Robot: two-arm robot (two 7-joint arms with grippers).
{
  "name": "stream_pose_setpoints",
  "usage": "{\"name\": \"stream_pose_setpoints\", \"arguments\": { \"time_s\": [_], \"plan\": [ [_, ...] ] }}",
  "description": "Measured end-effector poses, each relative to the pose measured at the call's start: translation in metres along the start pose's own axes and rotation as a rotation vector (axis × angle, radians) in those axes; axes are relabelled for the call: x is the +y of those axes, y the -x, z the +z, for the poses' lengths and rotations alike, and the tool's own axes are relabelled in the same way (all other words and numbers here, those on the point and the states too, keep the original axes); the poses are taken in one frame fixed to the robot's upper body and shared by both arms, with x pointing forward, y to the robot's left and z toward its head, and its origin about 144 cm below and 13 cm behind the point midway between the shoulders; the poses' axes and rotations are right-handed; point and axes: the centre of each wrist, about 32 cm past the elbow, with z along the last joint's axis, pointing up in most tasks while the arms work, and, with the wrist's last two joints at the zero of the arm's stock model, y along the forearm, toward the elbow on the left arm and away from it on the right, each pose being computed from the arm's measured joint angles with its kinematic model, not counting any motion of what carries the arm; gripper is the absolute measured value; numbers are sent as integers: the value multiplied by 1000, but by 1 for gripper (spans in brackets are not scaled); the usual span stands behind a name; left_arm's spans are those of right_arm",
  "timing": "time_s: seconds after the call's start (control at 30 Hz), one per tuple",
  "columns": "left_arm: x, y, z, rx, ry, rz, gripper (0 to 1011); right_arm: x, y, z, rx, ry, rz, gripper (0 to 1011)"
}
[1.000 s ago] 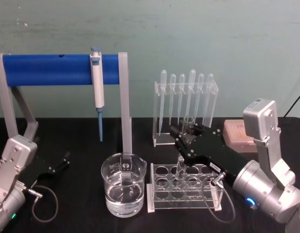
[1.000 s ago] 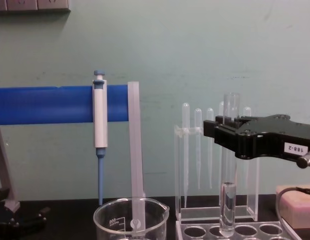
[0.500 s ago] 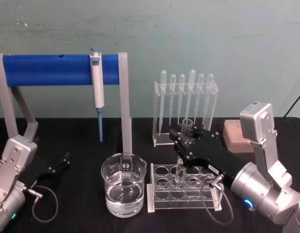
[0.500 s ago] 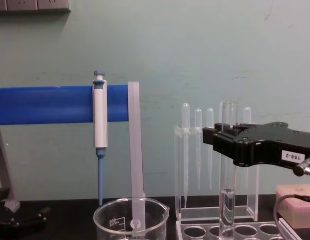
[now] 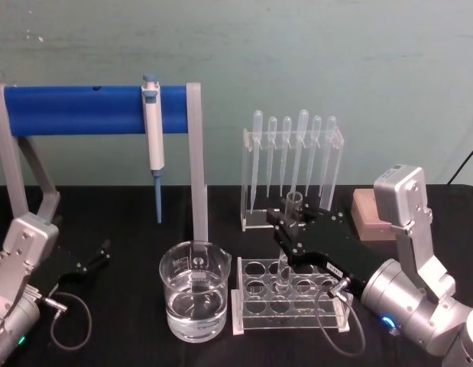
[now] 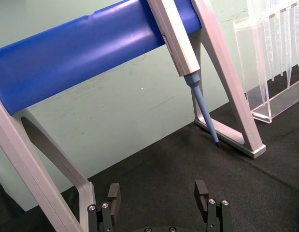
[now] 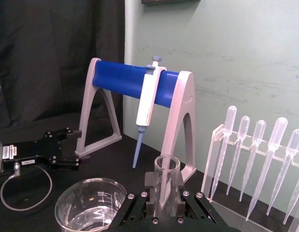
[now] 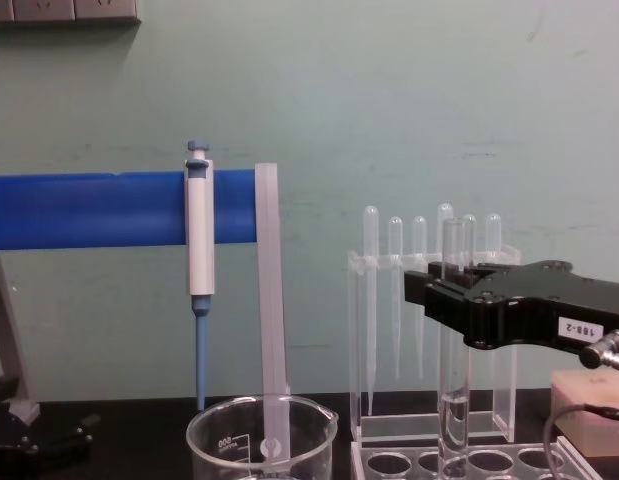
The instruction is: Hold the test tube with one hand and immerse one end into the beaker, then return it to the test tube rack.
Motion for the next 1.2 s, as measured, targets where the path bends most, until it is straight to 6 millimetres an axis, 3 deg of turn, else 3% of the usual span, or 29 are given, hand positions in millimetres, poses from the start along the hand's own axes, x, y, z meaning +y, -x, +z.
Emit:
{"name": "stream_pose_setpoints", "arguments": {
  "time_s": [1.2],
  "plan": [
    [0,0,0,0,0,0,1000,5,0,-15,28,30,-11,224]
  ]
}}
